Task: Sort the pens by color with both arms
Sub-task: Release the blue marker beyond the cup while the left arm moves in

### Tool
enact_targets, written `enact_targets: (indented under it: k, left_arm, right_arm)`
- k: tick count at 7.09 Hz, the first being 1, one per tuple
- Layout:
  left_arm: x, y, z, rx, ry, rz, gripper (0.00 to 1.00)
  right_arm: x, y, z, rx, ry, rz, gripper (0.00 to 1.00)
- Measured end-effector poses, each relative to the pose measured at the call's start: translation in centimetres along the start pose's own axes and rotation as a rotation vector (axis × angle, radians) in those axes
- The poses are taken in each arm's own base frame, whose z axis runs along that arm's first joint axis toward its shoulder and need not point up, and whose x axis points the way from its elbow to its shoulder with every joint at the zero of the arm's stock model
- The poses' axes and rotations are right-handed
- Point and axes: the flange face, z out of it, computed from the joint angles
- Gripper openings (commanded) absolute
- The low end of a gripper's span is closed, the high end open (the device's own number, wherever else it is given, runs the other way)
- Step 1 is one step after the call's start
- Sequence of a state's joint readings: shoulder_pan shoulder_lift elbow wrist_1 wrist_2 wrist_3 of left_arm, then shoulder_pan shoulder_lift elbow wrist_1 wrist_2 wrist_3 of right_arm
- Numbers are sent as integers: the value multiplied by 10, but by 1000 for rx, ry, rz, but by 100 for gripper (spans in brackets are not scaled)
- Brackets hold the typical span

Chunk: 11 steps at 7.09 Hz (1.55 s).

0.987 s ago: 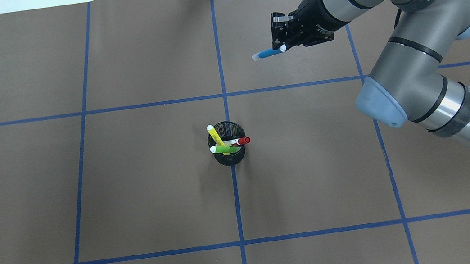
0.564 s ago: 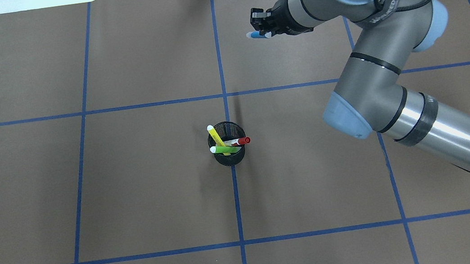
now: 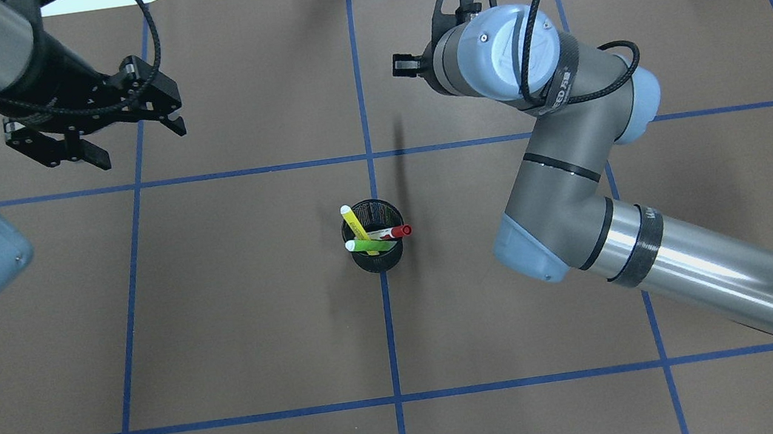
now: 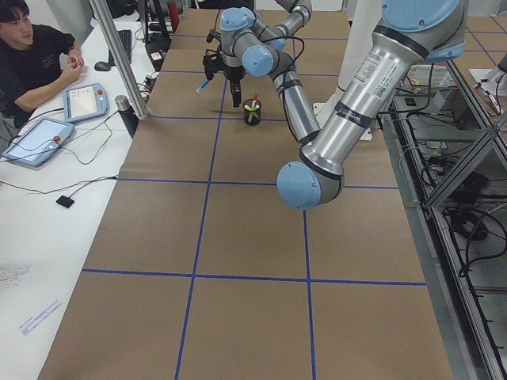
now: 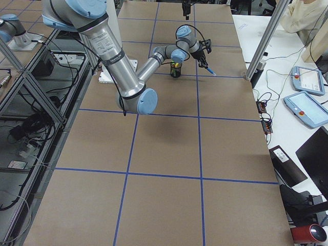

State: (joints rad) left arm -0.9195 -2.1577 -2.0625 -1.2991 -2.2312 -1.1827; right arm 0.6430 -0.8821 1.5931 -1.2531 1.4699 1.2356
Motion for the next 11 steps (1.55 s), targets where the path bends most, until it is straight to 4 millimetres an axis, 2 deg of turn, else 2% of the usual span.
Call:
enact_targets:
  k: [1, 3, 6, 7, 8, 9, 11]
  left_arm:
    - [11, 5, 6, -9, 2, 3, 99]
    - [20, 7, 10, -16, 2, 6, 99]
    - [58, 6, 33, -20, -18, -22, 99]
    - [63, 7, 37, -19, -21, -22, 99]
    - [65, 8, 39, -19, -25, -22, 99]
    - [66, 8, 41, -21, -26, -22, 99]
    - [69, 10, 42, -24, -26, -29, 99]
  right_arm:
    - [-8, 22, 10, 25, 21, -21, 25]
    - [-20, 57, 28, 58, 54, -55, 25]
    - [-19, 78, 48, 67, 47, -75, 25]
    - [-20, 84, 49, 62, 44, -79, 33]
    - [-20, 88, 50, 58, 43, -83, 79]
    - [-21, 90, 50, 56, 43, -86, 97]
    - [-22, 87, 48, 52, 39, -122, 98]
